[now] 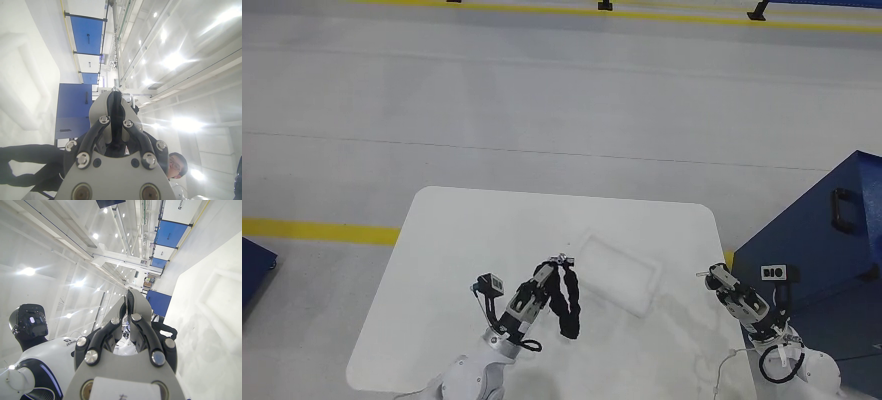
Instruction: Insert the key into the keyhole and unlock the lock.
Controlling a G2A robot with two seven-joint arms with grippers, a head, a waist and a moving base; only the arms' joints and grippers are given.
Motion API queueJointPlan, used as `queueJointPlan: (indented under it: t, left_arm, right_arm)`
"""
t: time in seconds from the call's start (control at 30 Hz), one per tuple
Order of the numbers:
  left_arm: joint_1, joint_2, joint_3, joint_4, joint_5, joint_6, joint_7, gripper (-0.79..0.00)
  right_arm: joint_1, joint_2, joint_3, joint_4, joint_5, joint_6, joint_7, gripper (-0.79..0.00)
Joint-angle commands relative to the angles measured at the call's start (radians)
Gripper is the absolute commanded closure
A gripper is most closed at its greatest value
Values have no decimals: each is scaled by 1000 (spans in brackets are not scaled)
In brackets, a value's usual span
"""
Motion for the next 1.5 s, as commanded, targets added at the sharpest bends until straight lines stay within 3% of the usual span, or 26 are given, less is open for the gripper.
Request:
queueJointPlan:
  t: [0.0,0.17,0.37,0.5,0.83,1.47]
  left_arm:
    - [1,-1,-5,8,60,-28,-3,0]
    - [-3,-8,-11,18,183,-115,4,0]
    - [-8,-18,-15,17,191,-115,-5,0]
    - [-12,-23,-21,19,221,-162,-20,0]
    - [-39,-45,-31,52,444,-274,51,0]
    - [-41,-55,-30,58,493,-257,72,0]
  right_arm:
    - [0,0,0,0,0,0,0,0]
    - [0,0,0,0,0,0,0,0]
    - [0,0,0,0,0,0,0,0]
    - [0,0,0,0,0,0,0,0]
    - [0,0,0,0,0,0,0,0]
    - [0,0,0,0,0,0,0,0]
